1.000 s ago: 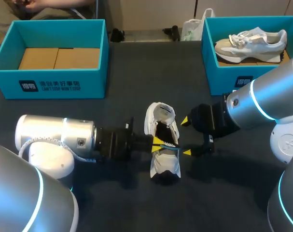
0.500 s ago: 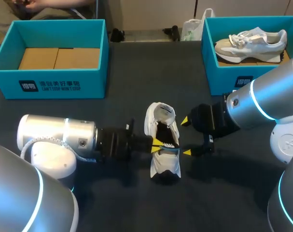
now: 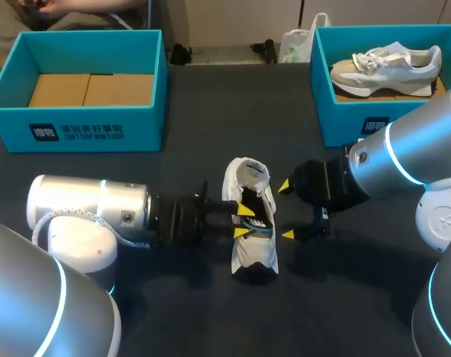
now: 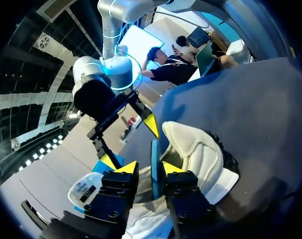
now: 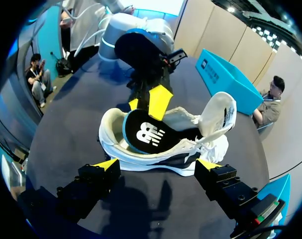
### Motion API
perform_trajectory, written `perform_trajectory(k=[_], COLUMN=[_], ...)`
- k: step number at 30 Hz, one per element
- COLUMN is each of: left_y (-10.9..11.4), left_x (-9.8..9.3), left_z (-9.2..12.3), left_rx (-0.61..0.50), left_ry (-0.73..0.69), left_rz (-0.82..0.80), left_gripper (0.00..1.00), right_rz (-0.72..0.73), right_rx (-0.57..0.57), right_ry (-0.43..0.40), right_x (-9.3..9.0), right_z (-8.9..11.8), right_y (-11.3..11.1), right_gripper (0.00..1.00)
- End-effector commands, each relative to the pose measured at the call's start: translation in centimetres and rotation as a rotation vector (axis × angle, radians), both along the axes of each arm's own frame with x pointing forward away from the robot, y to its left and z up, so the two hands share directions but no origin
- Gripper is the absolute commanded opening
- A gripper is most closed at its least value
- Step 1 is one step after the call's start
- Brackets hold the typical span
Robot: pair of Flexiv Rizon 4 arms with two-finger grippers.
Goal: Take the shoe out of the shoebox, open the shoe tongue, remove and reinsert the insole, then place the shoe into the shoebox
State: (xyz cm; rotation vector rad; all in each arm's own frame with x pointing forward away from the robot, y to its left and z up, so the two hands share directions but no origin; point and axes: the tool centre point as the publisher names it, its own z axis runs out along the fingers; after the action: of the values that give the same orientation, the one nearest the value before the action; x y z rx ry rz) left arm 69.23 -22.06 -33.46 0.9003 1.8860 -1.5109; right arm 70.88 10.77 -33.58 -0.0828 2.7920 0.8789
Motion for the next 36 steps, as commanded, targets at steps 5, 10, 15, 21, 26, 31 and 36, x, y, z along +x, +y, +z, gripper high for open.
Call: perform_trajectory(k=[5,10,15,21,26,31,36], left_y=[0.0,-0.2,-0.1,0.5,0.7,0.8,0.8], left_x=[-0.8,-1.0,-0.5,-0.7,-1.0,-1.1,-1.0], left_z=[0.3,-0.8,-1.7,-0.7,0.5,1.8,2.7], left_rx=[0.001,0.015,0.033,0.03,0.019,0.002,-0.005], left_ry=[0.003,0.017,0.03,0.03,0.027,0.016,0.012], left_rz=[-0.018,-0.027,-0.015,-0.013,-0.025,-0.033,-0.04], left_gripper=[0.0,0.0,0.0,0.18,0.36,0.38,0.4], right_rz=[-0.001,-0.001,-0.001,-0.001,-0.001,-0.001,-0.001], right_rx=[-0.001,-0.001,-0.001,-0.001,-0.001,-0.001,-0.001], right_ry=[-0.002,-0.002,-0.002,-0.002,-0.002,-0.002,-0.002], right_x=[-0.1,-0.1,-0.1,-0.1,-0.1,-0.1,-0.1], right_z=[0.0,0.0,0.0,0.0,0.0,0.0,0.0], right_y=[0.1,0.1,0.1,0.1,0.1,0.1,0.1], right_gripper=[1.0,1.0,1.0,1.0,1.0,1.0,1.0])
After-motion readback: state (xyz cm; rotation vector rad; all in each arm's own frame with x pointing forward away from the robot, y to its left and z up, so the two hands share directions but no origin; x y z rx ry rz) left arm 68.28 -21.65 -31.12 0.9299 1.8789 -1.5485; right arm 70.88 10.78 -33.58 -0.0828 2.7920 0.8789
